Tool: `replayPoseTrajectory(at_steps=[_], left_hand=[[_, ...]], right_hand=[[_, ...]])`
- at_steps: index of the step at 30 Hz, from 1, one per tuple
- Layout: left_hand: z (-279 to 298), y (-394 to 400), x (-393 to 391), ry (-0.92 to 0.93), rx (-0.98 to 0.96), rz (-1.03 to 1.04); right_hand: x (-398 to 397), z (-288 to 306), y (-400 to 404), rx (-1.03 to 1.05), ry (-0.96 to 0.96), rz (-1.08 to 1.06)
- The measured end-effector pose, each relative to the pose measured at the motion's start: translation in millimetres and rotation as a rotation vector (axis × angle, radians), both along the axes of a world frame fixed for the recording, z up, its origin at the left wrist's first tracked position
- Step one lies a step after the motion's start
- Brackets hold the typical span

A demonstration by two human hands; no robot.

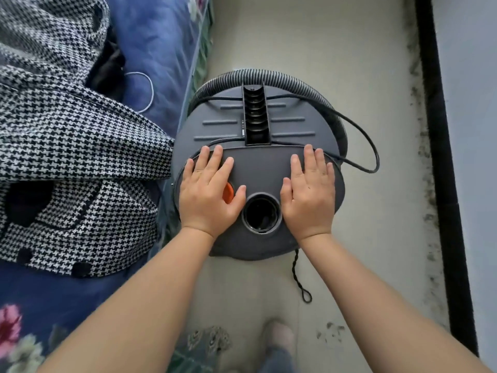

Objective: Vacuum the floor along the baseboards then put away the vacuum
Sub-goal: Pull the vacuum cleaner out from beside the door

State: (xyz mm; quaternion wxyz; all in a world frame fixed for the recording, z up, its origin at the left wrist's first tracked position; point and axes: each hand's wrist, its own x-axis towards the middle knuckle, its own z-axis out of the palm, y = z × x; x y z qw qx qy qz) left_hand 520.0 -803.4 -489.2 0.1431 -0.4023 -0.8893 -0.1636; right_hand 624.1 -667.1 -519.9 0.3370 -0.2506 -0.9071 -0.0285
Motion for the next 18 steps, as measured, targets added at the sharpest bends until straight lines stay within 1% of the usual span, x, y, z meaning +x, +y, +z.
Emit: replayPoseTrajectory(at_steps=[4,14,18], left_hand=[[1.0,38.5,-55.0,-0.010,0.000,-0.056],[3.0,156.4,-191.9,-0.054,0.003,-0.132],[2.8,196.5,-232.9,-0.056,0.001,-0.136]], right_hand=[[-46.4,-0.4,33.0,-0.039,0.005,-0.020],[-174.0,-0.7,142.0,0.007,-0.001,-0.126],[-215.1,-1.2,178.5,0.003,-0.006,-0.151]])
